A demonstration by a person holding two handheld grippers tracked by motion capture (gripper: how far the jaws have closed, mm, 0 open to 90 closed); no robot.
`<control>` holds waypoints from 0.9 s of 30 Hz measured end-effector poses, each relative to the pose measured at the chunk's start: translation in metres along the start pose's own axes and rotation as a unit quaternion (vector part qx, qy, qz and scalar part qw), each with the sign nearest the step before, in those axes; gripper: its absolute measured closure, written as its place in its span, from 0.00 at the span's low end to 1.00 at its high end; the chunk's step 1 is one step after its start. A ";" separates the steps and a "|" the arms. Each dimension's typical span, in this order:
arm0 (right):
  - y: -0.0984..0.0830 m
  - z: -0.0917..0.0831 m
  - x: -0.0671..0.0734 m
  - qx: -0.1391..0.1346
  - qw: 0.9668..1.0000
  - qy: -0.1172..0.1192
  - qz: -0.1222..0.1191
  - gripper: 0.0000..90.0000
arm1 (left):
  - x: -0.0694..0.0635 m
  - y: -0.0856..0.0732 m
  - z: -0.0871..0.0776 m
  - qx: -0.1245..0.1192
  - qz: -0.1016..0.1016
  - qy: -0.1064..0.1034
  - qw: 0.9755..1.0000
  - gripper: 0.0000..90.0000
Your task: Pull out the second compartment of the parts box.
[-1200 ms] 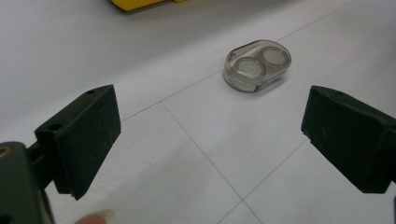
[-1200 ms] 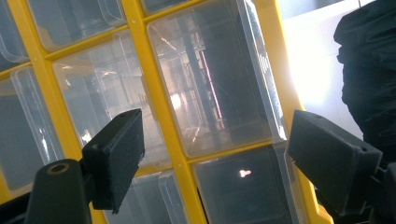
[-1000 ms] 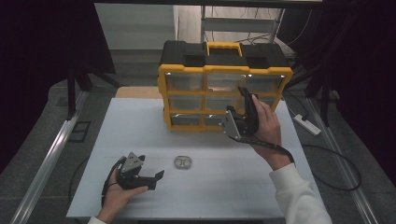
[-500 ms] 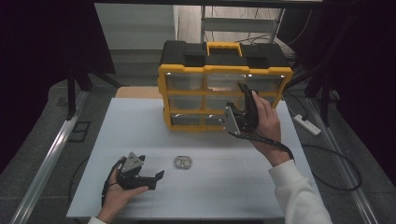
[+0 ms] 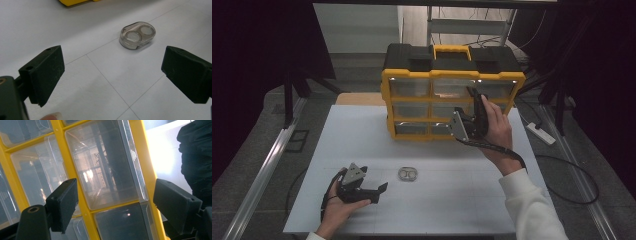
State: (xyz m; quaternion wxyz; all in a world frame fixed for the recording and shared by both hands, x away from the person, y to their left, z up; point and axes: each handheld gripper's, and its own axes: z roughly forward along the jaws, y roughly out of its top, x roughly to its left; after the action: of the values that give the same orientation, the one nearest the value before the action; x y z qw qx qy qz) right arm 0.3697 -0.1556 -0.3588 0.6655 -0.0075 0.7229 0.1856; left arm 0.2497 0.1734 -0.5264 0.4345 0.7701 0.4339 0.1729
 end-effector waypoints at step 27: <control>0.002 0.016 -0.003 0.008 1.000 0.000 -0.002 0.24 | 0.001 0.000 0.000 0.001 0.001 0.001 1.000 0.06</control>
State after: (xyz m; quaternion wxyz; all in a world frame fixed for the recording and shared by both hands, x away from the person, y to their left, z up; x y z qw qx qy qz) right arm 0.3852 -0.1503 -0.3563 0.6660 -0.0031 0.7242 0.1785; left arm 0.2497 0.1740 -0.5264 0.4330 0.7709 0.4336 0.1737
